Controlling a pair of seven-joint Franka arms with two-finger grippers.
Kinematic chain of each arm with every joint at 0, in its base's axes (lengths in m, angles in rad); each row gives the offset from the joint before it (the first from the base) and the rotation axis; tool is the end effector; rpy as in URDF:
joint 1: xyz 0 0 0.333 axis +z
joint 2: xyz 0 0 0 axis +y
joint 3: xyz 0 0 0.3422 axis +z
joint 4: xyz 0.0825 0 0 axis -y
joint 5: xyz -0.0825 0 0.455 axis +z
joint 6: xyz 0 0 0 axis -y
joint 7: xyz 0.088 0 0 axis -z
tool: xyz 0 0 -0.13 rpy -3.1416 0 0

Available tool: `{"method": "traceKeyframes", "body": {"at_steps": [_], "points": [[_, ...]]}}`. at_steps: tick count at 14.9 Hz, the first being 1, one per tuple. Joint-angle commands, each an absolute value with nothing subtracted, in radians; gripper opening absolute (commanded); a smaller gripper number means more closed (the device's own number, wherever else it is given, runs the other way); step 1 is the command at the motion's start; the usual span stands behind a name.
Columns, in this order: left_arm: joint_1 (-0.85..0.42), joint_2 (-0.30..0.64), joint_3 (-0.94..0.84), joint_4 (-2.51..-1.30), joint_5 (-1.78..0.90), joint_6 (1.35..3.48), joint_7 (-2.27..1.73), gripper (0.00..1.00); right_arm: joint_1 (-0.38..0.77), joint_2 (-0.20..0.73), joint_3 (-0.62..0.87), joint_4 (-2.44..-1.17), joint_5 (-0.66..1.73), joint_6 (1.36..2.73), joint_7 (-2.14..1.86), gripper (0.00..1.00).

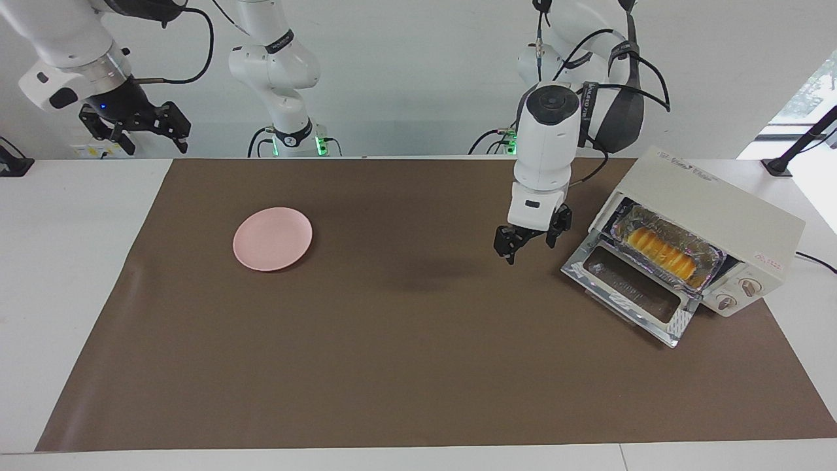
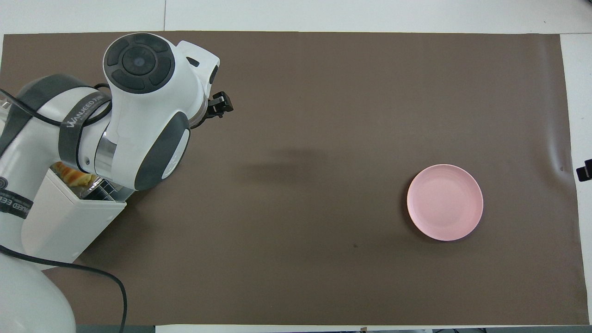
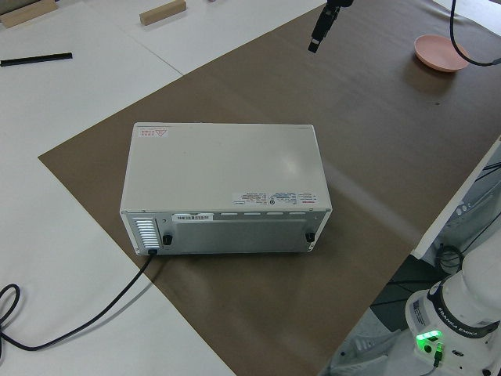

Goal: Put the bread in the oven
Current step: 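Release the tray and raise the left gripper away from the oven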

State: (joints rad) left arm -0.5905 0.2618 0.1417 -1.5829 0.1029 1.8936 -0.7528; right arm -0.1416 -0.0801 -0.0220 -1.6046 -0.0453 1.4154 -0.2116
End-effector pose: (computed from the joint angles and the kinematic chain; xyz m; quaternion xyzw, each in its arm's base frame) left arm 0.6516 -0.3125 0.4756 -0.9885 -0.1333 -0.0592 0.0411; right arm 0.5700 -0.1011 0.6455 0.9980 0.0218 -0.0576 0.0111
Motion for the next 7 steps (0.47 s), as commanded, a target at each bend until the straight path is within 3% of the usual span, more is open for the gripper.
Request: {"method": "traceKeyframes", "body": {"at_steps": [1, 4, 7], "points": [[-0.615, 0.241, 0.155, -1.589, 0.071, 1.898, -0.73, 1.0, -0.153, -0.094, -0.012, -1.62, -0.055, 1.42, -0.229, 1.0], [-0.603, 0.244, 0.156, -1.54, -0.024, 1.849, -0.498, 1.0, -0.153, -0.094, -0.012, -1.62, -0.057, 1.42, -0.229, 1.0], [-0.566, 0.235, 0.169, -1.4, -0.034, 1.618, -0.289, 1.0, -0.153, -0.094, -0.011, -1.62, -0.057, 1.42, -0.23, 1.0]]}}
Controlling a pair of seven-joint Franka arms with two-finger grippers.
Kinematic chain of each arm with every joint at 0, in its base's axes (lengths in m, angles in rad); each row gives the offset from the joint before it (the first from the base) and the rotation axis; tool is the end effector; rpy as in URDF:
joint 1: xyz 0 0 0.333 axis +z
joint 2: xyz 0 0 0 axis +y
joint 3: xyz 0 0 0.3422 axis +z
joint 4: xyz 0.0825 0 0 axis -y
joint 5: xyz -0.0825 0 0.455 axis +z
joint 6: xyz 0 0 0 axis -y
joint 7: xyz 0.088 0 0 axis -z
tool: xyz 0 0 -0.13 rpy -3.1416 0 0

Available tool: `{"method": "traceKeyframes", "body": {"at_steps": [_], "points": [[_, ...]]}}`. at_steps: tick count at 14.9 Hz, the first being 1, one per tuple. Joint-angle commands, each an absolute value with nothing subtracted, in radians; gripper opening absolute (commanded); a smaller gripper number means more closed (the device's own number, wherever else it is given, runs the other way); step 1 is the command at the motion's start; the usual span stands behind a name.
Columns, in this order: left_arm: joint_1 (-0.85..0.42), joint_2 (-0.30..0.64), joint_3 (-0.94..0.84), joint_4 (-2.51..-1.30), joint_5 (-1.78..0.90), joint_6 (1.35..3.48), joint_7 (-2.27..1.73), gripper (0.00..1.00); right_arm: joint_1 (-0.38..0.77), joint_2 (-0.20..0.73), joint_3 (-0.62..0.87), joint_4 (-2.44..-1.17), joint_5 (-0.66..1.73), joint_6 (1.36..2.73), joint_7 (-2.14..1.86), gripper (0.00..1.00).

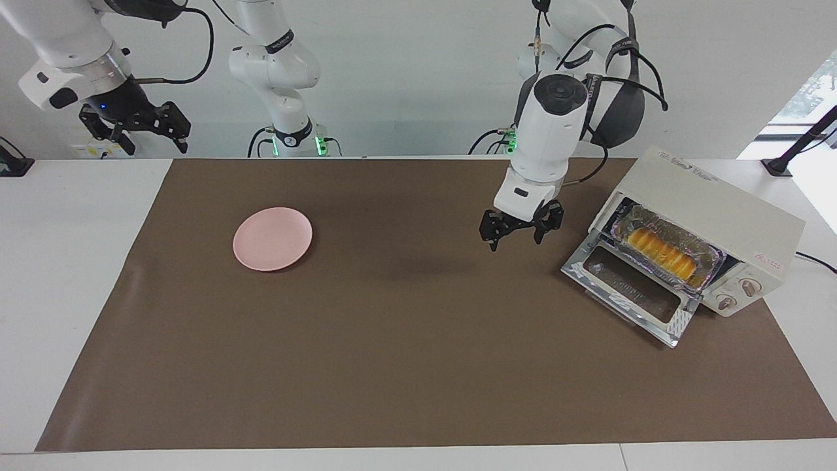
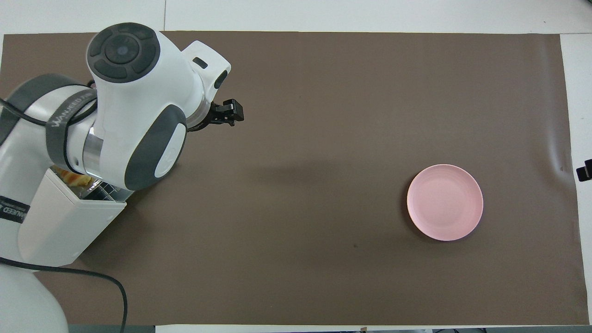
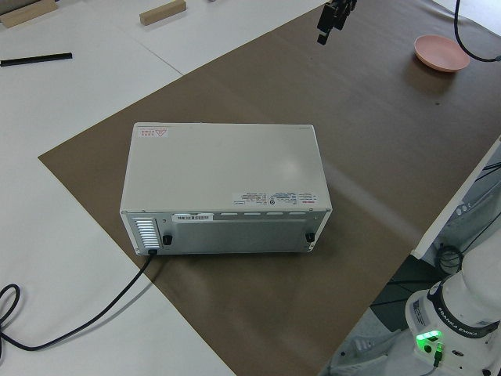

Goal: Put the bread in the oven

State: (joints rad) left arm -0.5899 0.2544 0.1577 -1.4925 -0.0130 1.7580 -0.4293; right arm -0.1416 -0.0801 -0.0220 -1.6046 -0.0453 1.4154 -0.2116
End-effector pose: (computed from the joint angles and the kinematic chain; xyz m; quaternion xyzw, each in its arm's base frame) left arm 0.6461 -0.3116 0.5179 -0.9999 0.0029 -0.0120 0.0092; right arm 0.5700 -0.1011 0.6455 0.9980 0.0218 -0.0576 0.0111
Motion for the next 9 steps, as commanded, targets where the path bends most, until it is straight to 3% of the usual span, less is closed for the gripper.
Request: {"method": "traceKeyframes", "body": {"at_steps": [1, 4, 9], "points": [[-0.565, 0.22, 0.178, -1.382, -0.031, 1.559, -0.243, 1.0, -0.153, -0.094, -0.012, -1.62, -0.057, 1.42, -0.229, 1.0], [-0.564, 0.146, 0.25, -1.384, -0.029, 1.483, -0.158, 1.0, -0.153, -0.094, -0.012, -1.62, -0.055, 1.419, -0.23, 1.0], [-0.563, 0.109, 0.262, -1.39, 0.024, 1.434, -0.112, 1.0, -0.153, -0.094, -0.012, -1.62, -0.057, 1.42, -0.229, 1.0]]}}
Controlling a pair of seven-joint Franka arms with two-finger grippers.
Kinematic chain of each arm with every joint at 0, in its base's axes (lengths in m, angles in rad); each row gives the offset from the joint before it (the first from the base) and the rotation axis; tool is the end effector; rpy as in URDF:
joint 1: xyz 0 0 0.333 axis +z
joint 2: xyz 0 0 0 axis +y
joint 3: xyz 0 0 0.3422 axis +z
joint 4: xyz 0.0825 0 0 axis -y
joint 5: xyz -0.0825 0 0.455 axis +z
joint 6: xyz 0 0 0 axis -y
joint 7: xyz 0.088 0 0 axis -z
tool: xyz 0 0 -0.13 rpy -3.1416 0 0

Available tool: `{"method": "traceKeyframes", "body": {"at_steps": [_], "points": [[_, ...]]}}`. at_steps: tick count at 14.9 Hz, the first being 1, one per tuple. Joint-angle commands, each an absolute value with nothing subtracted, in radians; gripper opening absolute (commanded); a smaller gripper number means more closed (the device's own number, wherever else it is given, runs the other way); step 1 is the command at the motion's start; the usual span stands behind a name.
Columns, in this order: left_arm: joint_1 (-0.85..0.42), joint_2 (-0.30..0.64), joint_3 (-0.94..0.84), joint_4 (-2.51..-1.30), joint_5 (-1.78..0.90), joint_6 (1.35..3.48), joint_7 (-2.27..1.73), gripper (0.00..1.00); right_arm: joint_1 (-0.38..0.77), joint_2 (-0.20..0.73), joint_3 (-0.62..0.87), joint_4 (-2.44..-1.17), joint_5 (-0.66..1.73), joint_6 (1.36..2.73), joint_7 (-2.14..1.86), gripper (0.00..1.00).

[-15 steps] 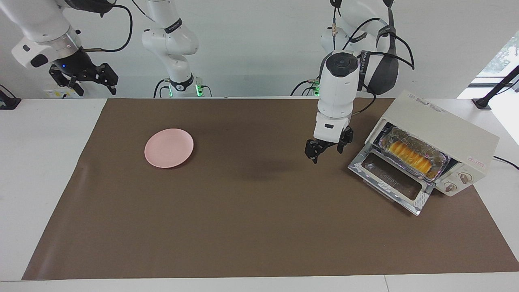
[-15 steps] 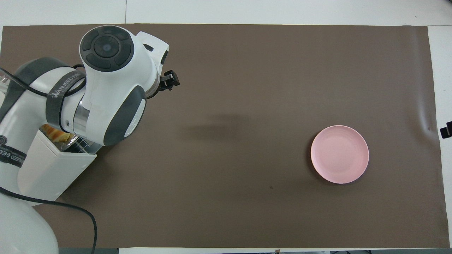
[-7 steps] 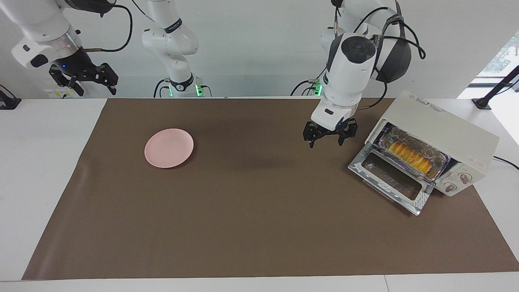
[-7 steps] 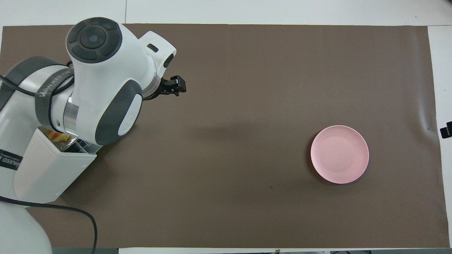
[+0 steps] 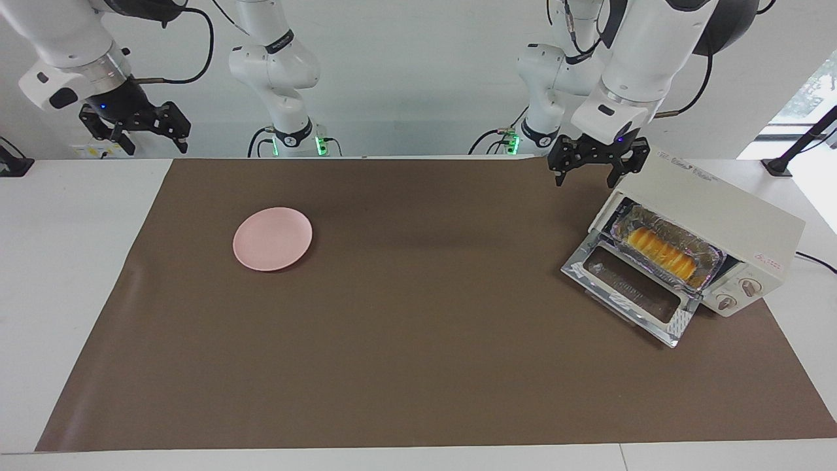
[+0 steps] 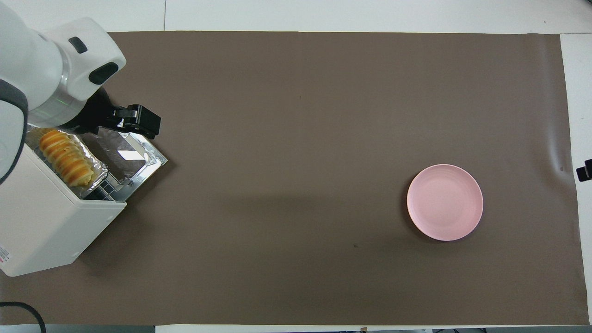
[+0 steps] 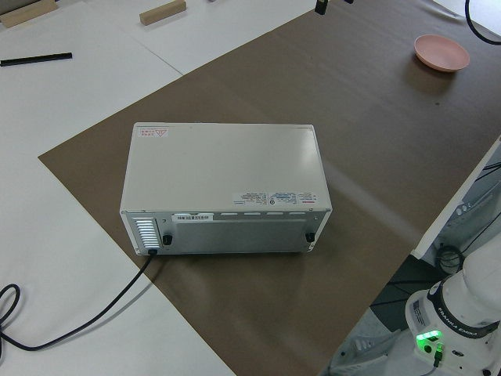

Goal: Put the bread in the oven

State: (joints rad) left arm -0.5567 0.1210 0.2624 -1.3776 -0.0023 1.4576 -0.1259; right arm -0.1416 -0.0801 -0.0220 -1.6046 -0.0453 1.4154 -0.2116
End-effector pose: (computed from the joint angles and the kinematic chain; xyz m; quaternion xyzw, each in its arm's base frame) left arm 0.6210 -0.2001 0.6469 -0.9961 0.0848 0.0150 0.0180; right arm 0.5700 -0.1011 0.6455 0.9980 0.0218 -0.0576 0.0111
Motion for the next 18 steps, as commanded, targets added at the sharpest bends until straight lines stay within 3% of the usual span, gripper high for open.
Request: {"method": "traceKeyframes", "body": {"at_steps": [1, 8, 18], "points": [[-0.56, 0.1, 0.273, -1.39, 0.025, 1.419, -0.112, 1.0, -0.153, -0.092, -0.012, -1.62, -0.057, 1.42, -0.23, 1.0], [-0.551, 0.048, 0.37, -1.405, 0.025, 1.364, 0.004, 1.0, -0.153, -0.094, -0.012, -1.62, -0.057, 1.42, -0.229, 1.0], [-0.474, -0.012, 0.35, -1.427, 0.014, 1.289, 0.067, 1.0, -0.153, -0.094, -0.012, -1.62, -0.057, 1.42, -0.23, 1.0]]}}
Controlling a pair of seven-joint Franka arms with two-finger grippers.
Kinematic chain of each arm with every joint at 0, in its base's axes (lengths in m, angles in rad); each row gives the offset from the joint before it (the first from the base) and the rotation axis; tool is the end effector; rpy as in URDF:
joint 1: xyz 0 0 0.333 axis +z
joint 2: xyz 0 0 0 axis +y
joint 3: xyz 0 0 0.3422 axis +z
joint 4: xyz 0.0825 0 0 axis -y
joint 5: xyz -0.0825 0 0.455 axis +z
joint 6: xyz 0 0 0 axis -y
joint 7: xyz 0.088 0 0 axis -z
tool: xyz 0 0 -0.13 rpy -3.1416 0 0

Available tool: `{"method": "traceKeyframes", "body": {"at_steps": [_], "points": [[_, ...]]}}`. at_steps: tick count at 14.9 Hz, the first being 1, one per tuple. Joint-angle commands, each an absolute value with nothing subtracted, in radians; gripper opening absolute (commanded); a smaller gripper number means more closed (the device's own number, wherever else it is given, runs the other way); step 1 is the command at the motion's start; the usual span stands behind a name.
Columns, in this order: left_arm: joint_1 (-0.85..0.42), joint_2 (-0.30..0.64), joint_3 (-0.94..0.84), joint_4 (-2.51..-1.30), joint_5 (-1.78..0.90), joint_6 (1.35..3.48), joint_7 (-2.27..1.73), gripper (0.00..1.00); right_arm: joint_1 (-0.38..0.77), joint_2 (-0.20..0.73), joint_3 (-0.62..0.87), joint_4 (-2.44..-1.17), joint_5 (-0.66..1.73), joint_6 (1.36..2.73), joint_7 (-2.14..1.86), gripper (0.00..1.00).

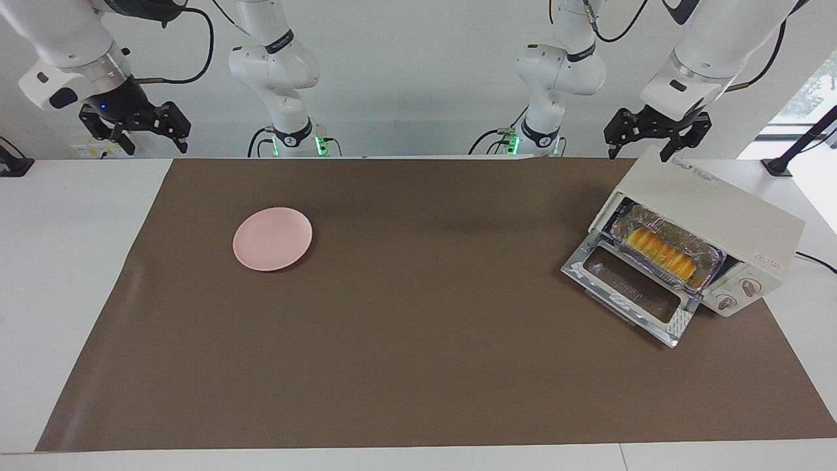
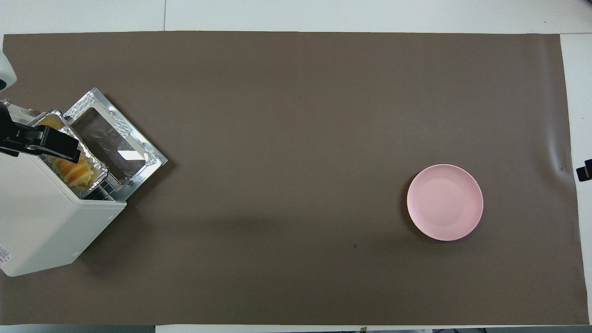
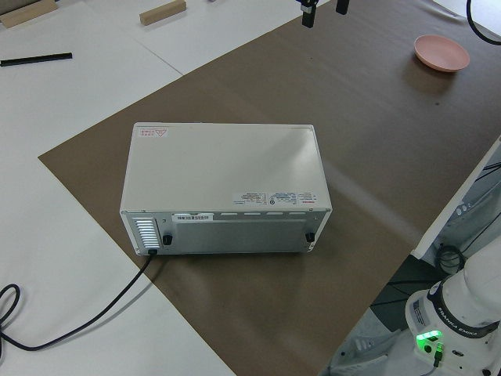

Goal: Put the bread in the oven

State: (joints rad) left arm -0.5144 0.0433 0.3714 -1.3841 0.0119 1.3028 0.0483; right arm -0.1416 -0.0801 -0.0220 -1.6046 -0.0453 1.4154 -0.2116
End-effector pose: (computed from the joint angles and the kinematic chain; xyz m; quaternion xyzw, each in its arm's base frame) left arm 0.5992 -0.0902 0.6798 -0.9936 0.0938 0.0601 0.0165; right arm 0.5700 -0.1011 0.6455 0.9980 0.0218 -0.0576 0.0111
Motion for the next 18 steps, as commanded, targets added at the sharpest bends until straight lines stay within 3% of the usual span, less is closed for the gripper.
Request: {"method": "traceKeyframes", "body": {"at_steps": [1, 5, 6, 10, 18], "points": [[-0.436, -0.015, 0.297, -1.436, 0.014, 1.286, 0.072, 1.0, -0.153, -0.092, -0.012, -1.62, -0.055, 1.42, -0.229, 1.0], [-0.09, -0.048, -0.077, -1.483, 0.014, 1.289, 0.064, 1.0, -0.153, -0.094, -0.011, -1.62, -0.055, 1.42, -0.23, 1.0], [-0.059, -0.051, -0.11, -1.489, 0.015, 1.289, 0.063, 1.0, -0.153, -0.094, -0.011, -1.62, -0.057, 1.42, -0.229, 1.0], [-0.046, 0.006, -0.114, -1.464, 0.034, 1.28, 0.069, 1.0, -0.153, -0.092, -0.011, -1.62, -0.057, 1.42, -0.229, 1.0], [-0.055, -0.029, -0.11, -1.557, 0.032, 1.315, 0.071, 1.0, -0.153, -0.092, -0.012, -1.62, -0.057, 1.42, -0.23, 1.0]]}}
